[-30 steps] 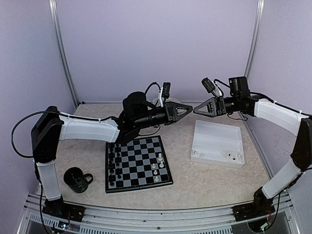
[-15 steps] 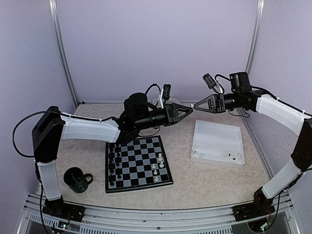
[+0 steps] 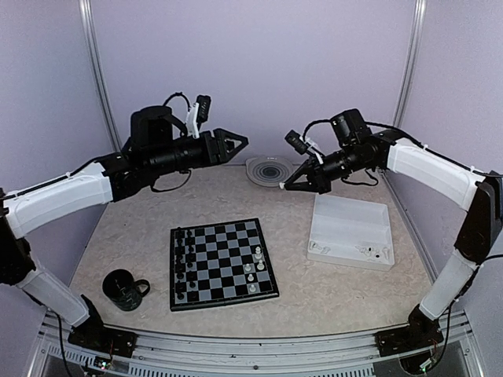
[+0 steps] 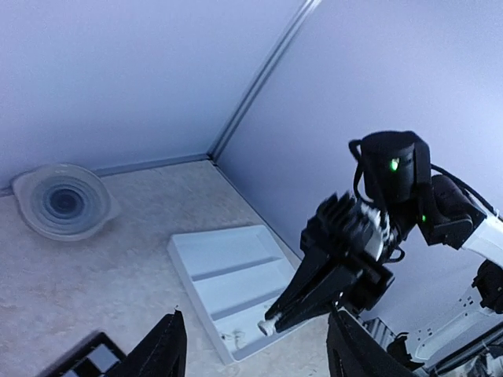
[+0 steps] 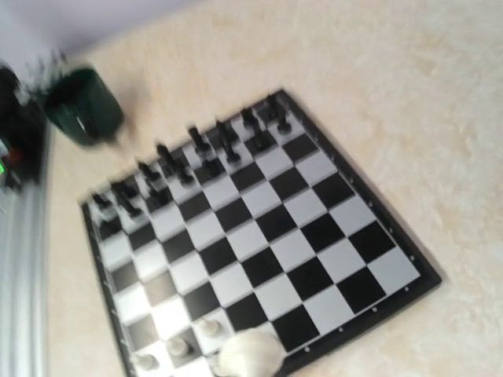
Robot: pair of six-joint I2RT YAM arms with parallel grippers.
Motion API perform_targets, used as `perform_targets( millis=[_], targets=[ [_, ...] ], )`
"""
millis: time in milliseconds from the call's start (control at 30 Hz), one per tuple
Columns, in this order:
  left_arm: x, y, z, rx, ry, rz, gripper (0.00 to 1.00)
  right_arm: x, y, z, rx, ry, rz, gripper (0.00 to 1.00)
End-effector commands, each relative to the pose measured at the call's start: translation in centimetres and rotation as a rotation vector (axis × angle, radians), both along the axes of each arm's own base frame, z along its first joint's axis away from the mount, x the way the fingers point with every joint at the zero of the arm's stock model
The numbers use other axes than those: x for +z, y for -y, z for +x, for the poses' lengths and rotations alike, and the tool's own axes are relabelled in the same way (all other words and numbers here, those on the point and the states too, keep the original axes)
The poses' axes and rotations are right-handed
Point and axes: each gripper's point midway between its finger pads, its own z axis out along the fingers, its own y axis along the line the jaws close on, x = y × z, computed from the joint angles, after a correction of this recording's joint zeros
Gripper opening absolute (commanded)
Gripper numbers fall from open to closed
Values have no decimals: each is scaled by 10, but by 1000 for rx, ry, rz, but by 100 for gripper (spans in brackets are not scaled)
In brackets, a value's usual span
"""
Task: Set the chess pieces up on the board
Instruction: Place the pawn at d2.
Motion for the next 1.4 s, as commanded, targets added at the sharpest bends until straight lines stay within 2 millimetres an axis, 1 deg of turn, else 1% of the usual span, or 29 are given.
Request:
perform_targets(
  millis=[0, 133, 200, 267, 400, 433, 500, 533, 633, 800, 1067, 1233, 1267, 1367],
  targets=[
    [2, -62, 19, 162, 40, 252, 62, -57, -22, -3, 50, 36, -237, 1],
    [2, -111, 42, 324, 81, 348, 64, -92, -49, -10, 107, 75, -363, 0],
    [6, -134, 48, 386, 107, 334, 65, -110, -61, -13, 132, 94, -432, 0],
    [5, -155, 51, 436, 132, 311, 66, -126, -72, -15, 153, 114, -491, 0],
    [-10, -194, 54, 517, 150, 273, 67, -148, -90, -22, 197, 155, -579, 0],
    [-16, -203, 56, 531, 139, 267, 67, -154, -94, -24, 207, 169, -603, 0],
    [-28, -214, 58, 533, 110, 251, 67, -164, -100, -26, 226, 189, -647, 1],
    [-31, -216, 59, 528, 99, 246, 67, -167, -103, -28, 234, 198, -665, 1],
    [-30, -211, 59, 495, 96, 239, 66, -176, -113, -32, 256, 216, -695, 1],
    [-29, -208, 54, 474, 101, 232, 67, -191, -117, -36, 278, 239, -746, 2],
    [-22, -208, 49, 468, 116, 219, 67, -206, -117, -39, 290, 247, -790, 3],
    [-24, -206, 50, 460, 112, 219, 67, -211, -118, -41, 296, 244, -800, 5],
    [-24, -206, 49, 458, 111, 218, 67, -211, -119, -41, 296, 244, -799, 6],
    [-25, -205, 49, 453, 108, 221, 67, -209, -122, -41, 292, 241, -786, 15]
  ],
)
